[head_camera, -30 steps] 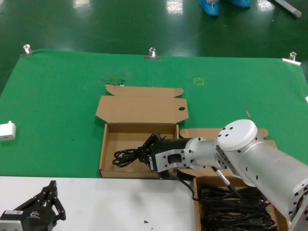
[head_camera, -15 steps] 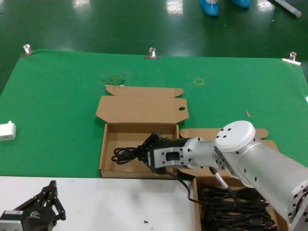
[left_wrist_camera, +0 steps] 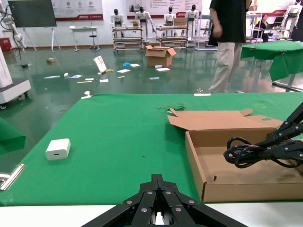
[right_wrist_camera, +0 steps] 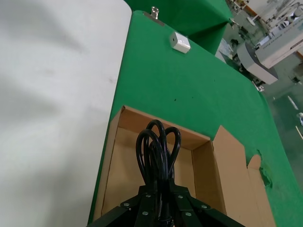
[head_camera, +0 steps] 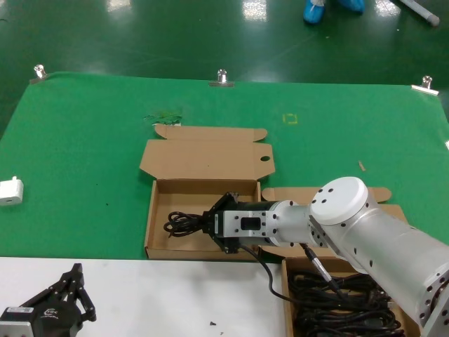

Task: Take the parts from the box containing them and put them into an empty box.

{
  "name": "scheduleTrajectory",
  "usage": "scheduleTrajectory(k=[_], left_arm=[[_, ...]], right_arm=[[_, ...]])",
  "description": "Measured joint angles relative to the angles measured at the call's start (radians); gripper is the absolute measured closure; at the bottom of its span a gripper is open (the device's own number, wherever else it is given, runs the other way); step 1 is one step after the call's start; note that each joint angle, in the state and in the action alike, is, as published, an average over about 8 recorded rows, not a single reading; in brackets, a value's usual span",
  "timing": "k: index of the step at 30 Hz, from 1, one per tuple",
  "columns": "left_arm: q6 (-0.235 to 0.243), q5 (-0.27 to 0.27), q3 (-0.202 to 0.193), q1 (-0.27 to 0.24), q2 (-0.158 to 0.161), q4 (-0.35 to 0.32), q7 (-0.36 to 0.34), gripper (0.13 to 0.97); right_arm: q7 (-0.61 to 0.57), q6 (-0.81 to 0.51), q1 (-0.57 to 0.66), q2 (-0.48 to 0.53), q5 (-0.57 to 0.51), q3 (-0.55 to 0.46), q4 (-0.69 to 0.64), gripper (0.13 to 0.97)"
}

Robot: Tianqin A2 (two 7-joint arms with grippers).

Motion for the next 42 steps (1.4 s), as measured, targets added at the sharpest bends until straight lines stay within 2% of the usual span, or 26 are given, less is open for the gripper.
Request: scheduleTrajectory(k=[18,26,30,39,42], left_arm=[[0.000,0.000,0.000,0.000,0.000,0.000,0.000,0.958],[0.000,0.000,0.000,0.000,0.000,0.000,0.000,0.958],[0.000,0.000,0.000,0.000,0.000,0.000,0.000,0.958],[0.000,0.000,0.000,0.000,0.000,0.000,0.000,0.958],[0.000,0.000,0.000,0.000,0.000,0.000,0.000,0.958]], right_arm=[[-0.032,0.050,-0.007,0.000,-0.016,0.000,0.015,0.924],[-0.050,0.055,-0.007,0.000,-0.004,0.000,0.018,0.855],[-0.053,0.055,-0.007,0.000,-0.002,0.000,0.019,0.855],[-0.054,0.055,-0.007,0.000,-0.002,0.000,0.019,0.727],[-0.054,0.055,-0.007,0.000,-0.002,0.000,0.019,0.655]])
